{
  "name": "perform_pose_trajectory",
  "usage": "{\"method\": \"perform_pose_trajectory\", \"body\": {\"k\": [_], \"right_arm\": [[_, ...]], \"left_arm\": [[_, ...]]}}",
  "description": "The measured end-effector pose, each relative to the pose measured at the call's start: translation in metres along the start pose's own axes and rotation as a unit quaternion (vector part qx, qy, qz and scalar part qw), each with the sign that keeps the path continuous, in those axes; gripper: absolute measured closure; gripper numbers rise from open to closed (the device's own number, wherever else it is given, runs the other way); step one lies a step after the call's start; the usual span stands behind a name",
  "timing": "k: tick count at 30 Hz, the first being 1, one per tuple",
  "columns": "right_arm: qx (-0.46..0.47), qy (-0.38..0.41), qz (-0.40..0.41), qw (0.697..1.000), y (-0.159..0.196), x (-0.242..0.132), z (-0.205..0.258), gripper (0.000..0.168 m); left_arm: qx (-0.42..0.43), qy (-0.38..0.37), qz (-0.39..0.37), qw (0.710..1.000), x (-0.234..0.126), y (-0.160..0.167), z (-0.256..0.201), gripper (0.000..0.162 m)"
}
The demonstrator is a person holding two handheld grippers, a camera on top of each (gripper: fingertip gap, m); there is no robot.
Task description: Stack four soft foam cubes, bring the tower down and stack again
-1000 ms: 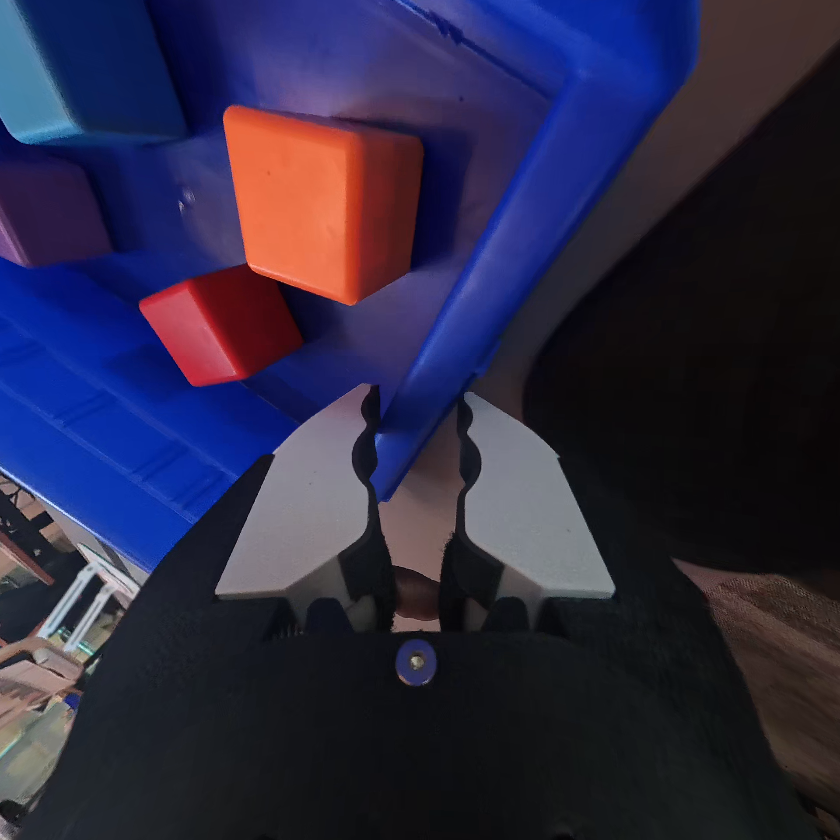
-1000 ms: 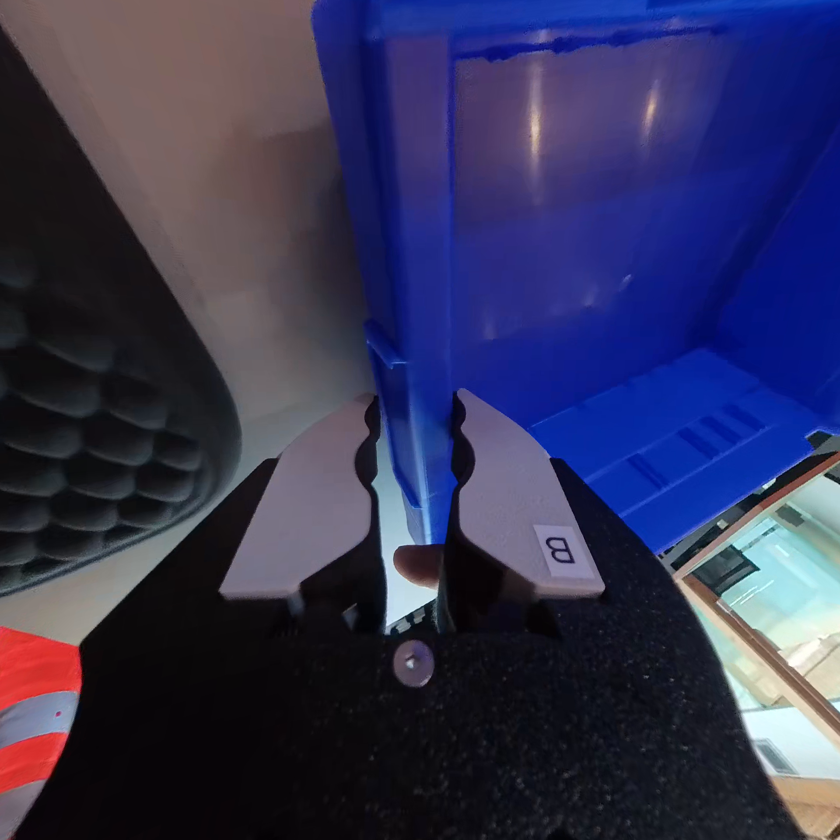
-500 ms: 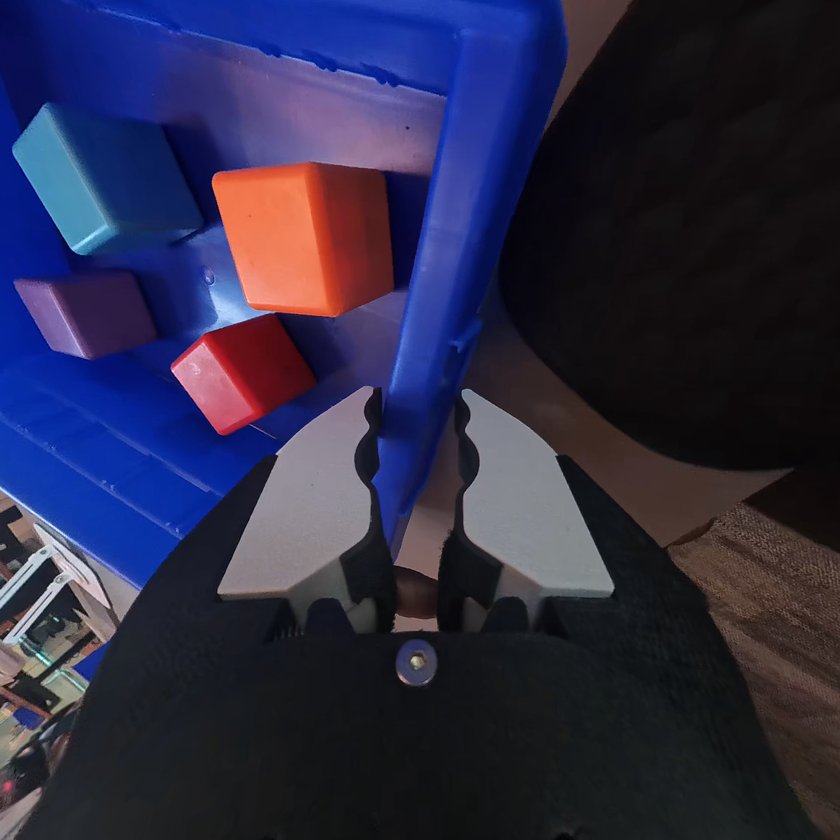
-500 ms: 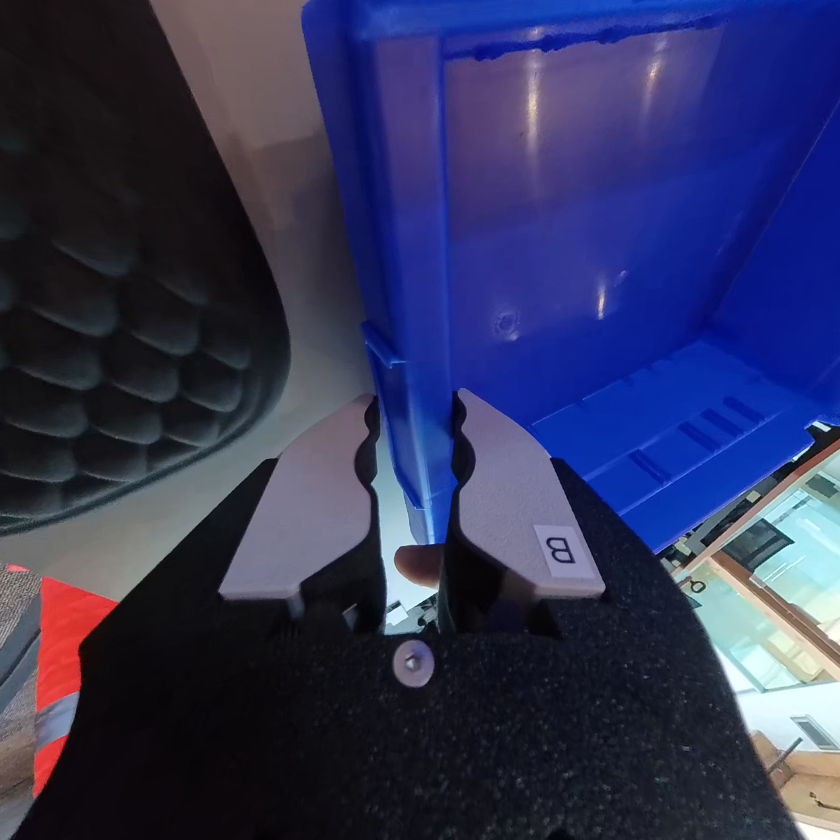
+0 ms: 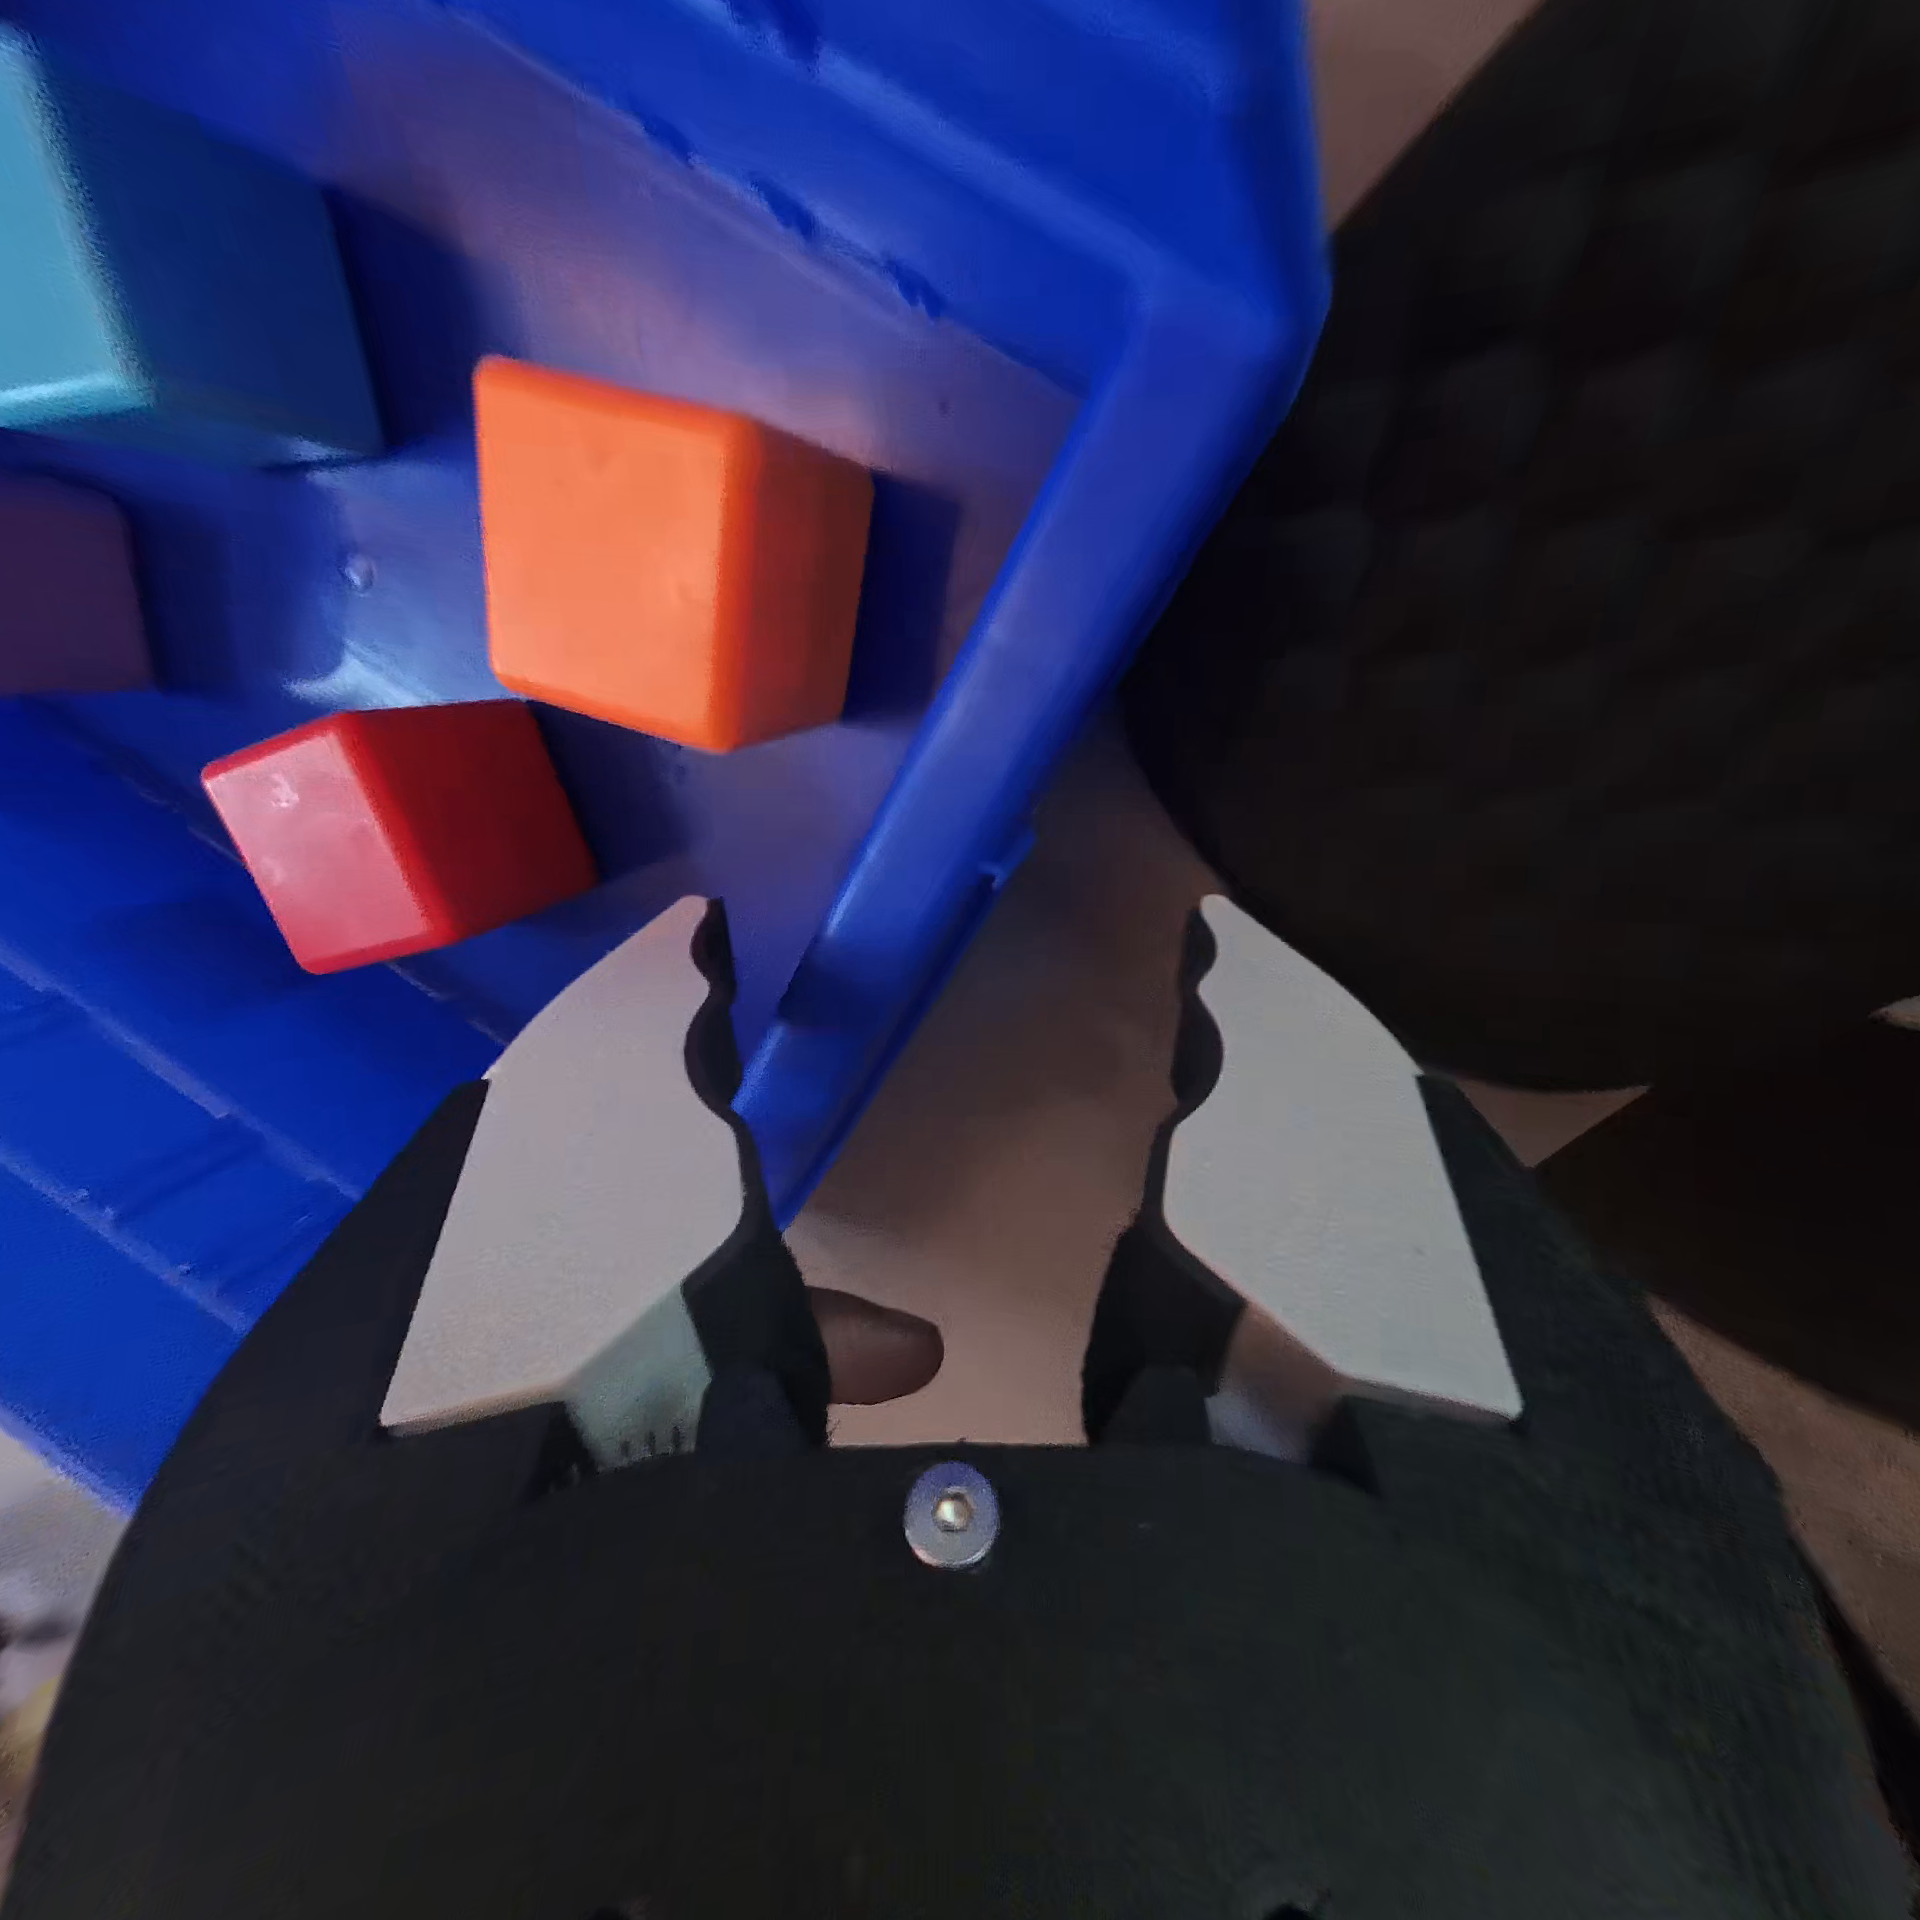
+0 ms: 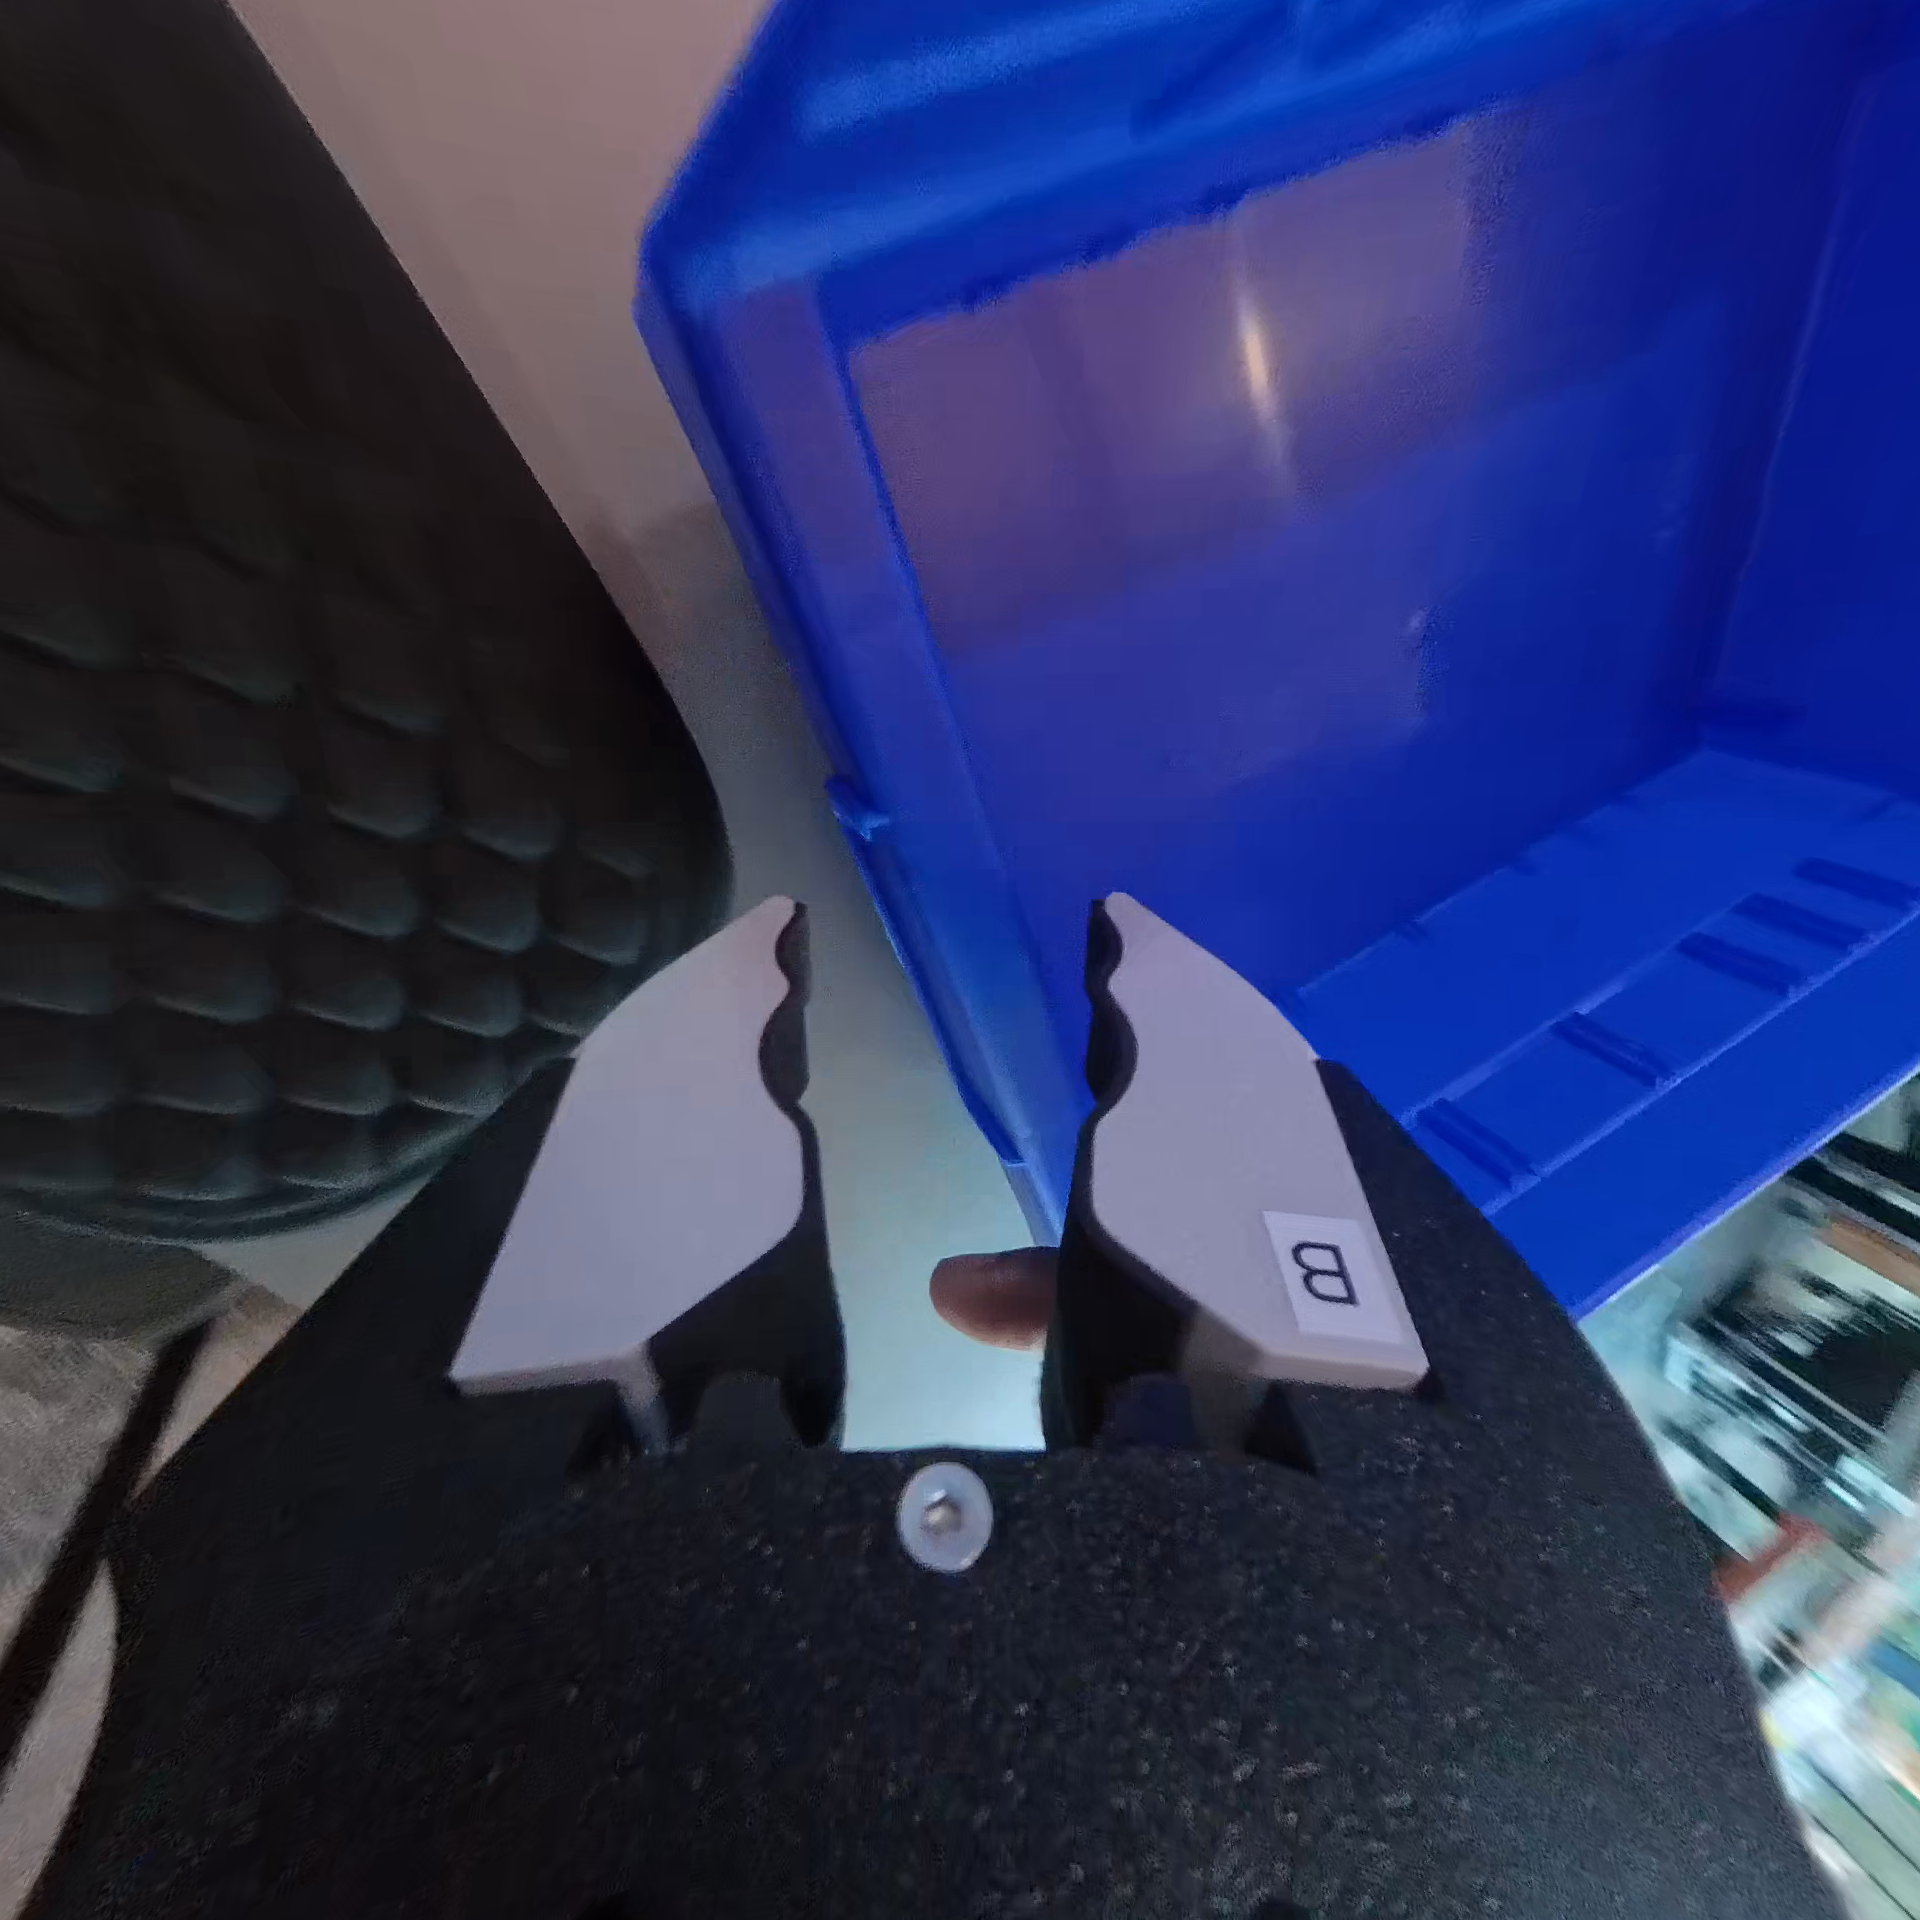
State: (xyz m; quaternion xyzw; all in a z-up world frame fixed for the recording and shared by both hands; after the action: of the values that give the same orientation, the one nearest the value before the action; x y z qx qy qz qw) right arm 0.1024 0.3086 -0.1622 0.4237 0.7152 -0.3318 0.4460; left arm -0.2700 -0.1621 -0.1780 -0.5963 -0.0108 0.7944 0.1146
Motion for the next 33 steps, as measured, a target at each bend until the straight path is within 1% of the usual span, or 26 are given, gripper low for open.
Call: {"method": "perform_pose_trajectory", "body": {"k": [1, 2, 3, 5, 6, 7, 8, 9, 10, 11, 12, 13, 14, 16, 17, 18, 19, 21, 22, 23, 25, 27, 30, 33], "right_arm": [[0.020, -0.010, -0.038, 0.999, -0.003, -0.008, -0.001, 0.112], [0.044, -0.020, -0.081, 0.996, -0.008, -0.016, -0.001, 0.106], [0.065, -0.034, -0.126, 0.989, -0.012, -0.025, -0.002, 0.100], [0.096, -0.056, -0.219, 0.970, -0.020, -0.043, -0.003, 0.084], [0.106, -0.064, -0.267, 0.956, -0.024, -0.051, -0.003, 0.077], [0.114, -0.070, -0.314, 0.940, -0.028, -0.057, -0.002, 0.063], [0.124, -0.068, -0.360, 0.922, -0.032, -0.062, -0.003, 0.048], [0.138, -0.061, -0.404, 0.902, -0.034, -0.066, -0.003, 0.031], [0.158, -0.055, -0.445, 0.880, -0.036, -0.069, -0.003, 0.021], [0.176, -0.057, -0.484, 0.855, -0.037, -0.072, -0.003, 0.021], [0.189, -0.057, -0.520, 0.831, -0.037, -0.073, -0.002, 0.021], [0.205, -0.043, -0.542, 0.814, -0.037, -0.074, -0.004, 0.021], [0.224, -0.025, -0.553, 0.802, -0.035, -0.074, -0.006, 0.021], [0.260, 0.008, -0.562, 0.785, -0.031, -0.073, -0.011, 0.021], [0.271, 0.022, -0.567, 0.778, -0.030, -0.072, -0.013, 0.021], [0.272, 0.028, -0.574, 0.772, -0.029, -0.072, -0.013, 0.021], [0.268, 0.030, -0.583, 0.767, -0.030, -0.073, -0.012, 0.021], [0.262, 0.029, -0.591, 0.762, -0.031, -0.075, -0.012, 0.021], [0.258, 0.026, -0.590, 0.765, -0.032, -0.075, -0.011, 0.021], [0.253, 0.024, -0.588, 0.768, -0.033, -0.074, -0.010, 0.021], [0.247, 0.025, -0.587, 0.771, -0.035, -0.073, -0.009, 0.021], [0.242, 0.020, -0.593, 0.768, -0.038, -0.071, -0.007, 0.021], [0.240, 0.010, -0.596, 0.766, -0.042, -0.069, -0.004, 0.021], [0.233, 0.010, -0.592, 0.771, -0.043, -0.069, -0.003, 0.021]], "left_arm": [[-0.010, -0.007, -0.026, 1.000, -0.005, -0.002, -0.001, 0.080], [-0.022, -0.022, -0.055, 0.998, -0.011, -0.003, -0.001, 0.075], [-0.042, -0.021, -0.097, 0.994, -0.017, -0.006, -0.002, 0.071], [-0.073, -0.009, -0.177, 0.981, -0.032, -0.011, -0.005, 0.063], [-0.084, -0.018, -0.209, 0.974, -0.038, -0.012, -0.005, 0.060], [-0.099, -0.034, -0.243, 0.964, -0.045, -0.014, -0.003, 0.056], [-0.123, -0.047, -0.281, 0.951, -0.050, -0.016, -0.001, 0.048], [-0.157, -0.057, -0.324, 0.931, -0.056, -0.019, 0.002, 0.035], [-0.195, -0.064, -0.370, 0.906, -0.061, -0.021, 0.006, 0.025], [-0.224, -0.061, -0.414, 0.880, -0.066, -0.023, 0.008, 0.017], [-0.236, -0.050, -0.455, 0.857, -0.071, -0.024, 0.008, 0.017], [-0.248, -0.048, -0.483, 0.838, -0.075, -0.025, 0.008, 0.017], [-0.264, -0.058, -0.492, 0.828, -0.078, -0.024, 0.009, 0.017], [-0.274, -0.102, -0.491, 0.821, -0.080, -0.023, 0.012, 0.017], [-0.262, -0.138, -0.484, 0.823, -0.080, -0.022, 0.013, 0.017], [-0.232, -0.159, -0.469, 0.837, -0.079, -0.021, 0.013, 0.022], [-0.193, -0.155, -0.436, 0.865, -0.075, -0.020, 0.012, 0.032], [-0.151, -0.127, -0.342, 0.919, -0.068, -0.015, 0.018, 0.057], [-0.135, -0.111, -0.307, 0.935, -0.065, -0.015, 0.023, 0.065], [-0.125, -0.103, -0.291, 0.943, -0.063, -0.016, 0.030, 0.068], [-0.100, -0.070, -0.255, 0.959, -0.055, -0.021, 0.043, 0.087], [-0.074, -0.056, -0.209, 0.973, -0.043, -0.027, 0.055, 0.096], [-0.027, 0.046, -0.116, 0.992, -0.015, -0.034, 0.059, 0.096], [0.006, 0.073, -0.056, 0.996, 0.009, -0.038, 0.062, 0.091]]}}
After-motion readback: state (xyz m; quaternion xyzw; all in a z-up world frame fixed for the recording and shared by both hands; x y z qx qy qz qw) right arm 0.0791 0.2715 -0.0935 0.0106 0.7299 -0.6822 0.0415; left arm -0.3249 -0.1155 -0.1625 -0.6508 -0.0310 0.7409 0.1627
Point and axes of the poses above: each gripper's, where its closed fingertips meet, x out along the fingers, y out of its underside, z = x × y across the jaws, the point moved 9 cm from there along -x, back along the fingers, and after that the axes turned 2 degrees about z, right-handed, at the moved point
